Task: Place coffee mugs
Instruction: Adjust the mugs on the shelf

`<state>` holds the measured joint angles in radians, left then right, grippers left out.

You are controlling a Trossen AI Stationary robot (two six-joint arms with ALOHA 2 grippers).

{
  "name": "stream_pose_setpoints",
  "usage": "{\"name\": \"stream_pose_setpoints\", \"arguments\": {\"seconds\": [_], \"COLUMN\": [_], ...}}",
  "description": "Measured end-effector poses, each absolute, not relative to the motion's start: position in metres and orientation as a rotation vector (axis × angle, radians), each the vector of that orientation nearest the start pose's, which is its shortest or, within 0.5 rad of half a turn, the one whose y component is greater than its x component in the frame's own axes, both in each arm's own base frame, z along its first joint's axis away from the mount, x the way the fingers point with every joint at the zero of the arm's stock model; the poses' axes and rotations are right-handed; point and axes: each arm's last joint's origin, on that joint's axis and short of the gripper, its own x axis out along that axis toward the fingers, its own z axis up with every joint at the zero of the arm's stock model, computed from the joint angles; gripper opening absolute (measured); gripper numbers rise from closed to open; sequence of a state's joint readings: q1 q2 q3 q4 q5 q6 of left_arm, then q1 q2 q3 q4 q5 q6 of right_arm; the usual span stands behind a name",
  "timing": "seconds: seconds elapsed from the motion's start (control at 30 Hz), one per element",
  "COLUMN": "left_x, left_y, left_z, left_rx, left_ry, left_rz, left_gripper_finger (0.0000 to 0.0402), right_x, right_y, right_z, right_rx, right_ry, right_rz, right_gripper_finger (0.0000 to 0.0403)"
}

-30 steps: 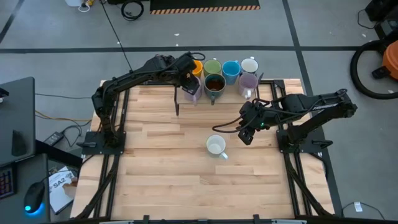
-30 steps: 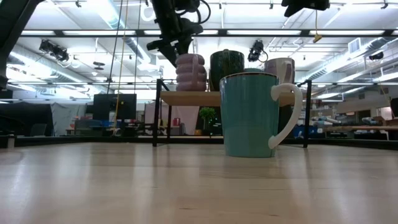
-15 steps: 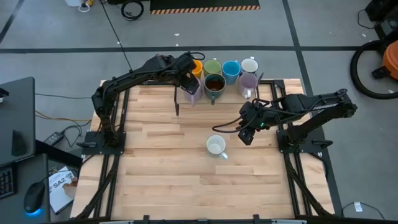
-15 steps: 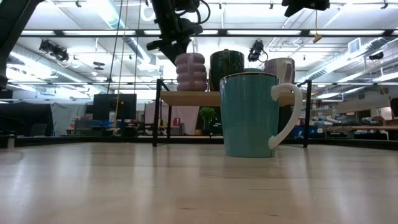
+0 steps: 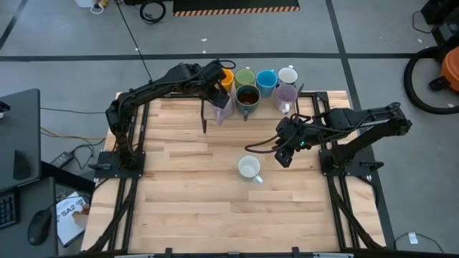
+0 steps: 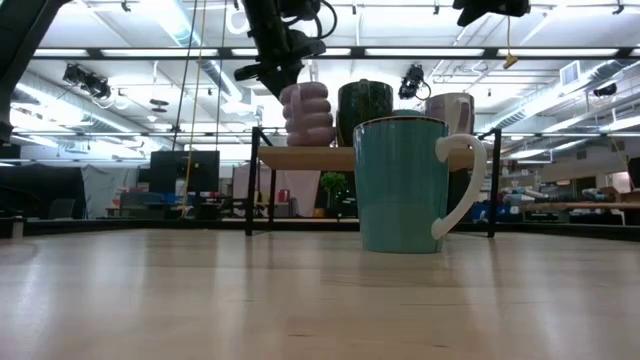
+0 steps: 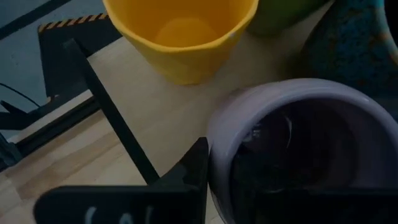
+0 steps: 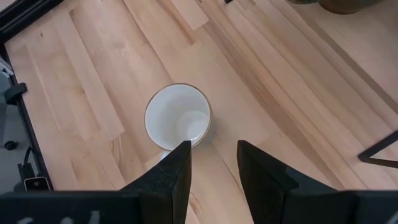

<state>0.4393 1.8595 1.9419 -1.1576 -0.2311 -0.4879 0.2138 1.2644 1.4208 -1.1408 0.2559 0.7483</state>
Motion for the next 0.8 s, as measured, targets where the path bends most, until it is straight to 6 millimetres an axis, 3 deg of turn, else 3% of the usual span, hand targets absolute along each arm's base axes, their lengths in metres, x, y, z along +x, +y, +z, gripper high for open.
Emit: {"name": "stream_pose_setpoints", "arguments": {"seconds": [0.3, 0.57, 0.8], "left_x": [0.333, 0.322, 0.313], "left_y": [0.177, 0.181, 0.186], "left_z": [0.351, 0.379, 0.377], "left_rx": [-0.632, -0.603, -0.611], "left_ry": [0.943, 0.912, 0.985], "left_rz": [0.837, 0.867, 0.899], "left_gripper_finger": [0.0043, 0.0043, 0.0043], "right_x": [0.223, 0.223, 0.223], "right_y": [0.041, 0.041, 0.041], "right_z": [0.373, 0.373, 0.373], "right_rx": [0.461, 0.461, 0.456], "right_ry": [0.892, 0.892, 0.890], "right_rz": [-0.366, -0.365, -0.361], "right_gripper_finger": [0.0135, 0.0135, 0.0135]}}
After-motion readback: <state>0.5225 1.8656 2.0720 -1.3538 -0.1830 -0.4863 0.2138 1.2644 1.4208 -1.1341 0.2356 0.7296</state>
